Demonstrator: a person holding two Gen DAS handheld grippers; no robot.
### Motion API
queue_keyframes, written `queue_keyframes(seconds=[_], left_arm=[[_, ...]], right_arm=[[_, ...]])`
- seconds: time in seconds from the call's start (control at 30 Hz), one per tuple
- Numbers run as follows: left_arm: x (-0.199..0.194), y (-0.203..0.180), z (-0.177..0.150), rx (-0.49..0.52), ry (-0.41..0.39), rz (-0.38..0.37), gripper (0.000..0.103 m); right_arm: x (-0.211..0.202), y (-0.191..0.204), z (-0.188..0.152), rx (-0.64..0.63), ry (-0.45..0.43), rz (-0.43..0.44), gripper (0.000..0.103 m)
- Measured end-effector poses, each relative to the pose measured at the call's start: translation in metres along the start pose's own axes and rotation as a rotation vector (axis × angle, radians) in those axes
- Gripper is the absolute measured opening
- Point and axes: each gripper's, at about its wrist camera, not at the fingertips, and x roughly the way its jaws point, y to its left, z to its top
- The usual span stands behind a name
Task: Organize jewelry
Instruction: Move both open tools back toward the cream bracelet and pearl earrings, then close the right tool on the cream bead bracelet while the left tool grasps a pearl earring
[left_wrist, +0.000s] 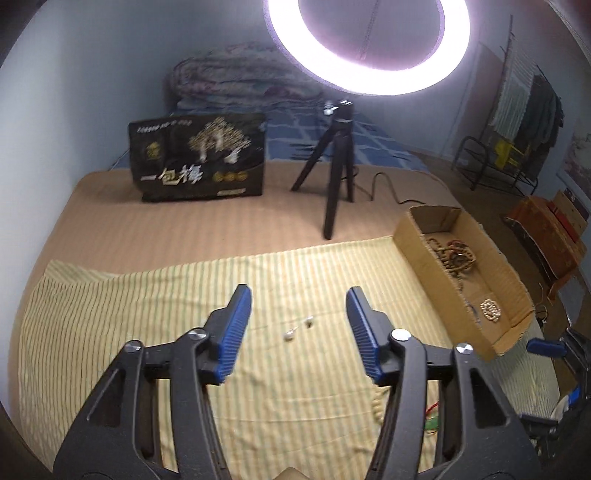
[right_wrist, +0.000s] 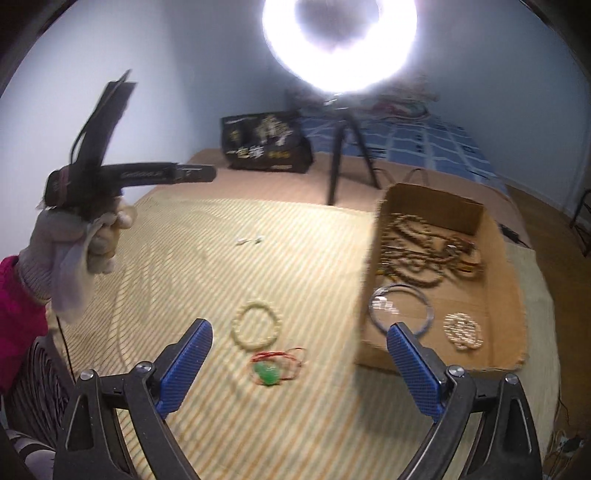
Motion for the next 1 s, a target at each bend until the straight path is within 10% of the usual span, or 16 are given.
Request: queue_keyframes(seconds=[0.4, 1.0], left_arm=[[0.044, 0.018, -0.020, 0.008, 0.097, -0.049, 0.033], [0.098, 0.005, -0.034, 0.057, 0.180, -0.061, 0.022]], right_arm=[[0.060, 0.036, -0.001, -0.033, 0.108, 0.085, 0.072], [0.118, 0.030, 0.003, -0.039, 0.239, -0.007, 0.040]])
